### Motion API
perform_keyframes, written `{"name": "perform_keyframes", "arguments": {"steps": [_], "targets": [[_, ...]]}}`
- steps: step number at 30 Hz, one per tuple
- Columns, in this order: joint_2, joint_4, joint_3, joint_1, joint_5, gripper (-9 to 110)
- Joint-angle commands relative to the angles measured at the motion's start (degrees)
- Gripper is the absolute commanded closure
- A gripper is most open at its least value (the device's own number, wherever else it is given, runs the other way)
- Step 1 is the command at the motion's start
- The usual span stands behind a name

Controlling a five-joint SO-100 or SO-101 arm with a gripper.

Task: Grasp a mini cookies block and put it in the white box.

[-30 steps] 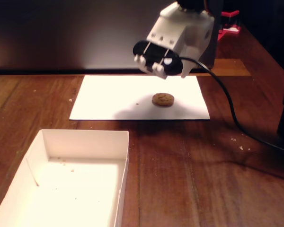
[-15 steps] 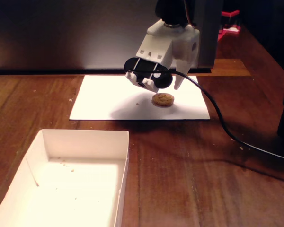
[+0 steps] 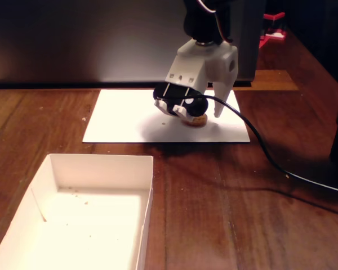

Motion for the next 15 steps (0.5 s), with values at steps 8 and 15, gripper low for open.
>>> {"name": "perform_keyframes", "arguments": {"steps": [8, 15], "targets": [[0.1, 0.1, -7.7, -1.1, -0.1, 65], [-1.7, 0.4, -7.6, -2.5, -0.6, 66]]}}
